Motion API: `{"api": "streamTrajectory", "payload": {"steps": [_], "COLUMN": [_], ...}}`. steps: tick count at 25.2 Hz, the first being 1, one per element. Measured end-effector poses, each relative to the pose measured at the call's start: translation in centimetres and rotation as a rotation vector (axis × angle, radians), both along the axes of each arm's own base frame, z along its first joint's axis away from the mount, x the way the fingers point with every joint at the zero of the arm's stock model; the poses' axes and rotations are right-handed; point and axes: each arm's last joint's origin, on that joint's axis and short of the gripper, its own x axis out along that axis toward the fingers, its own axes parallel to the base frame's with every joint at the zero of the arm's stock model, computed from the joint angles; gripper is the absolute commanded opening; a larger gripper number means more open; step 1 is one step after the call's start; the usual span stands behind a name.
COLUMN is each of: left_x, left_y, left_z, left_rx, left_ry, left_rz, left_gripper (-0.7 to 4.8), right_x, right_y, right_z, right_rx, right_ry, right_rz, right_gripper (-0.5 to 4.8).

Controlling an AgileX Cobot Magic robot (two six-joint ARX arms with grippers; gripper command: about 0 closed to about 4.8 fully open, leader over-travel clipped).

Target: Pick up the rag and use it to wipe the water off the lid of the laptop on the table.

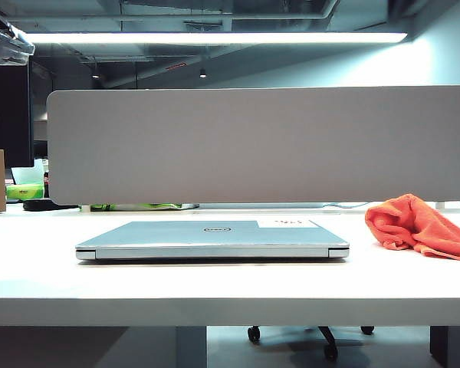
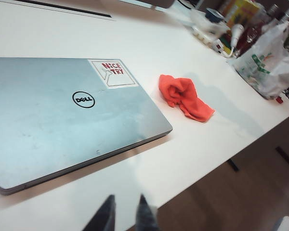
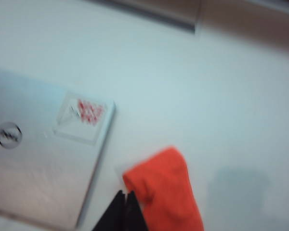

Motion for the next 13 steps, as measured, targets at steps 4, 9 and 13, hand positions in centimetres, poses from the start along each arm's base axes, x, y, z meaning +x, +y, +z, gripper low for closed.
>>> {"api": "streamTrajectory", "payload": {"steps": [4,9,13], "left_x": [-0.6,-3.8,-6.2], "left_y": [0.1,0.6,1.0], "left_z": [0.4,2.0,2.5], "left_rx": [0.021,0.161,0.196], "left_ry": [-0.039,-0.236,-0.37], "left_rz": [0.027,0.246,0.391], "left_gripper": [0.58,0.58,0.58], "right_x": [-2.4,-7.5,-10.1], "right_y": [0.0,-0.9,-1.5], "right_z": [1.2,-0.5,-3.5], "right_rx": [0.043,0.119,0.169], "right_ry": [-0.189,-0.511,-0.602], "right_rz": [0.021,0.04,0.013], "right_gripper": [-0.09,-0.09,-0.09]}}
